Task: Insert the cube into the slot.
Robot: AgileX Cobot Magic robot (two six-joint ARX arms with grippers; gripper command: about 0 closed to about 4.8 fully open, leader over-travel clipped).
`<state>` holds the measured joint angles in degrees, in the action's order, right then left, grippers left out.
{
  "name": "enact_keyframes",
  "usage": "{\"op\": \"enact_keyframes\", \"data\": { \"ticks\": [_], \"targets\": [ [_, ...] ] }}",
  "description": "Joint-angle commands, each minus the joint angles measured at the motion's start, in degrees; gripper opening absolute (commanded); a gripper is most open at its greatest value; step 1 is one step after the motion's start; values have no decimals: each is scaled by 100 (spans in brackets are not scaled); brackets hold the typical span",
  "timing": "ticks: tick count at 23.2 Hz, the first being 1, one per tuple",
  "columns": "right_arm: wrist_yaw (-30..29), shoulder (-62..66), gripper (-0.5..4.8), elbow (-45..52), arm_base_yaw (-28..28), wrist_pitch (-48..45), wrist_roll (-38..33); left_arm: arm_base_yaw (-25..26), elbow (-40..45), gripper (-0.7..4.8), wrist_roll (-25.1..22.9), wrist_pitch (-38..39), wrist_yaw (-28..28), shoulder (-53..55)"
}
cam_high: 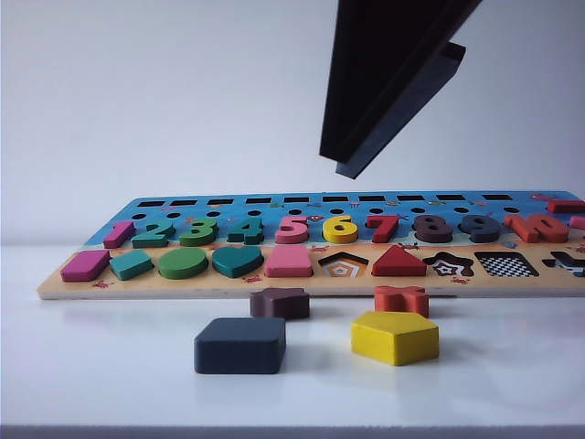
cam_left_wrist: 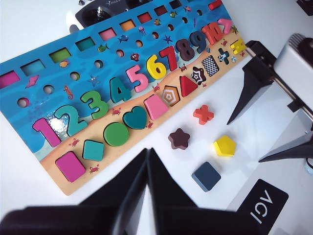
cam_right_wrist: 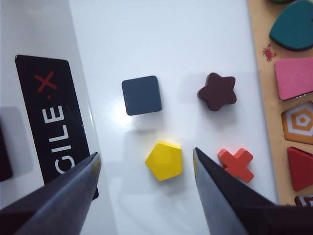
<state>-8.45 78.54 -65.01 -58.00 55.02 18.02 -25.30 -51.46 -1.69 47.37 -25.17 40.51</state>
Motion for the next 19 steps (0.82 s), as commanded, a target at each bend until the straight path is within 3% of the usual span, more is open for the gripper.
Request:
{"op": "enact_keyframes", "data": {
  "ticks": [1, 10, 19],
  "targets": [
    [-66, 94, 341, -26, -70, -348, 160, 0, -20, 10, -24, -87, -33, 0],
    [-44, 566, 333, -26, -570, -446, 411, 0, -20, 10, -24, -109, -33, 2],
    [101, 1021, 305, -26, -573, -839, 149, 17, -20, 10, -24, -168, -31, 2]
  ]
}}
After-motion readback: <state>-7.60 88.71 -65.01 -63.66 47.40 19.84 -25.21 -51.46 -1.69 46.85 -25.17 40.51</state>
